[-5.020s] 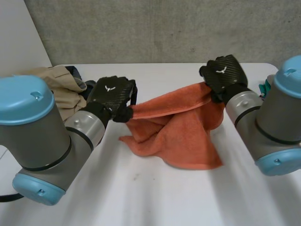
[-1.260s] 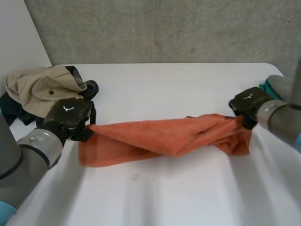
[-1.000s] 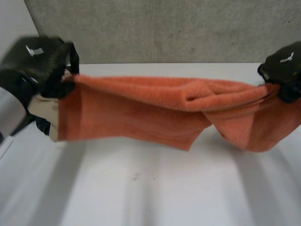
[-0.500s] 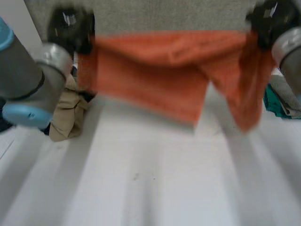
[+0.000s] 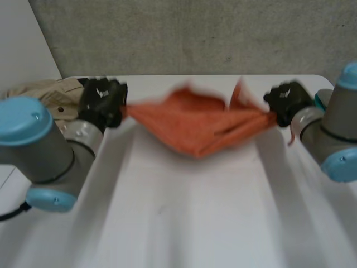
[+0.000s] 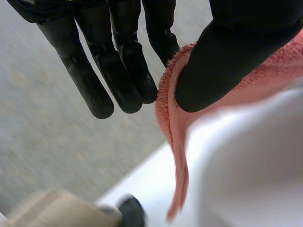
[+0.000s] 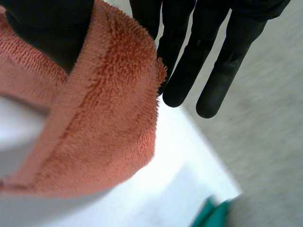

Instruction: Fold the laundry.

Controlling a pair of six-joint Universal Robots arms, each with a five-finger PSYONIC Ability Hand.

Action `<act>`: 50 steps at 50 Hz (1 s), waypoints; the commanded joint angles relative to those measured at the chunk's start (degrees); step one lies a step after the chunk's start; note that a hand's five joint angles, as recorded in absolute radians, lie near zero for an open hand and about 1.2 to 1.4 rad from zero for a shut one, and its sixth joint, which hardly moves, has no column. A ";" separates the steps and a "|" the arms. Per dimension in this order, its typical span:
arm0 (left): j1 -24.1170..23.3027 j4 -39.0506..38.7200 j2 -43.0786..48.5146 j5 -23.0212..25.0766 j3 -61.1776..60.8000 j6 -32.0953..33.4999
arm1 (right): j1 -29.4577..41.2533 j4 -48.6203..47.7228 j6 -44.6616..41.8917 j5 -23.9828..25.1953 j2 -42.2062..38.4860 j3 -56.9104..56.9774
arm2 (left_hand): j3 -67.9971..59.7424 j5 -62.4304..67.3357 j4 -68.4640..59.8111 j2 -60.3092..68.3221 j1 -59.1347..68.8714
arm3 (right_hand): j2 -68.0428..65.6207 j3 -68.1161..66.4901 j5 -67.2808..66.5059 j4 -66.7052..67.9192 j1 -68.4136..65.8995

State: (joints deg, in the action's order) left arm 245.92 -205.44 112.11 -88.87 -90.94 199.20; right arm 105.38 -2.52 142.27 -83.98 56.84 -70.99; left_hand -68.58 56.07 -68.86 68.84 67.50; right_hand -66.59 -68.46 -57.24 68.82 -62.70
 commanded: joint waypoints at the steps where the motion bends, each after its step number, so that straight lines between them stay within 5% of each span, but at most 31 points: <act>1: -2.03 -0.14 -1.02 0.19 -6.17 -0.04 | -0.44 1.64 1.69 0.31 -0.68 -5.38 | -11.42 13.93 -11.14 11.16 12.50 | 4.86 6.73 5.51 -7.09 0.97; 9: -2.20 -0.14 -5.49 0.19 -8.99 -0.13 | -3.24 4.44 7.40 0.83 6.95 -8.46 | -11.42 13.93 -11.14 11.16 12.50 | 49.91 51.77 50.55 -52.14 46.01; 25: -1.50 0.48 -8.14 0.19 -10.13 -4.87 | -16.52 19.04 19.89 12.87 9.43 -12.41 | -11.42 13.93 -11.14 11.16 12.50 | 42.22 44.09 42.87 -44.45 38.33; 50: -1.32 0.83 -7.61 0.28 -10.48 -5.23 | -18.19 1.91 8.56 18.41 11.63 -29.03 | -11.42 13.93 -11.14 11.16 12.50 | 35.49 37.36 36.13 -37.72 31.59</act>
State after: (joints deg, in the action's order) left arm 244.60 -204.65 104.37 -88.65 -101.27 193.97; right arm 86.80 2.34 153.49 -66.37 69.15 -99.48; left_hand -68.58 56.07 -68.86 68.84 67.50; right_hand -23.59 -24.56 -15.45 25.00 -24.73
